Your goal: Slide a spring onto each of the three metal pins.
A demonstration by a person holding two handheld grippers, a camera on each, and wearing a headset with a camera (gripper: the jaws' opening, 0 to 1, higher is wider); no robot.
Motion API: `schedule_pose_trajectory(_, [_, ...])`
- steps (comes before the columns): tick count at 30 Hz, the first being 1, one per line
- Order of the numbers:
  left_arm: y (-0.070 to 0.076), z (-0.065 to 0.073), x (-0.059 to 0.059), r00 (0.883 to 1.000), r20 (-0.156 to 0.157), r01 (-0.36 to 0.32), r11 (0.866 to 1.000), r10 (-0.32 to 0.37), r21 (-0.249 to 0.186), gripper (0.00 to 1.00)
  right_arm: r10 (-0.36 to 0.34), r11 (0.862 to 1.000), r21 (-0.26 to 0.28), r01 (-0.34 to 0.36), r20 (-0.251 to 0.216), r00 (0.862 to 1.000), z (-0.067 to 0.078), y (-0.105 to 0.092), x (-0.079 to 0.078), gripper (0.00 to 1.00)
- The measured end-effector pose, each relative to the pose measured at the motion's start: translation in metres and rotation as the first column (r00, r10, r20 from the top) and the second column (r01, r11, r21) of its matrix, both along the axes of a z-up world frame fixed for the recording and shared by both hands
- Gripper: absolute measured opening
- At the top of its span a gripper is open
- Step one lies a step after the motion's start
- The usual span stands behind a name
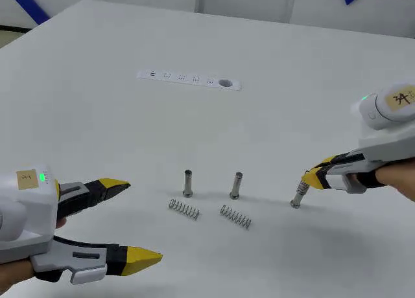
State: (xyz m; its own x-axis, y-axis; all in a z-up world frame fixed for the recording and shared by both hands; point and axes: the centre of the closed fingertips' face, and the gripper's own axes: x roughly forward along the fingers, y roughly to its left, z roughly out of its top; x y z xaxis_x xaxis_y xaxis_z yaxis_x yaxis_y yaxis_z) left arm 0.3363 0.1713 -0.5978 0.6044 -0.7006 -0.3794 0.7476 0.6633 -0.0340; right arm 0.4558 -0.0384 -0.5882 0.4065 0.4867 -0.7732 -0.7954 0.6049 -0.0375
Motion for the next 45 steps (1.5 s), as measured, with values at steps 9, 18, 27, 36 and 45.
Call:
schedule_pose_trajectory(9, [0.001,-0.002,-0.001,1.0,-0.004,-0.003,1.0,0.003,0.001,0.8,-0.002,1.0,-0.01,0.001,-0.018,1.0,-0.015,0.0,-0.001,0.11])
schedule_pose_trajectory(18, [0.002,-0.002,0.0,1.0,-0.002,-0.011,1.0,0.011,-0.002,0.8,-0.004,1.0,-0.017,0.003,-0.031,1.0,-0.022,0.0,-0.001,0.12])
schedule_pose_trajectory(27, [-0.001,-0.003,-0.002,1.0,-0.002,-0.005,1.0,0.005,-0.007,0.8,-0.011,1.0,-0.018,0.011,-0.04,0.999,-0.031,-0.002,-0.001,0.12])
schedule_pose_trajectory(36, [0.001,-0.002,0.0,1.0,0.003,-0.007,1.0,0.007,-0.011,0.8,-0.001,1.0,-0.022,0.0,-0.029,1.0,-0.032,-0.002,-0.002,0.14])
schedule_pose_trajectory(45, [0.0,-0.003,0.001,1.0,0.002,0.0,1.0,0.0,-0.012,0.8,-0.003,1.0,-0.027,0.002,-0.028,1.0,-0.033,-0.006,-0.006,0.16])
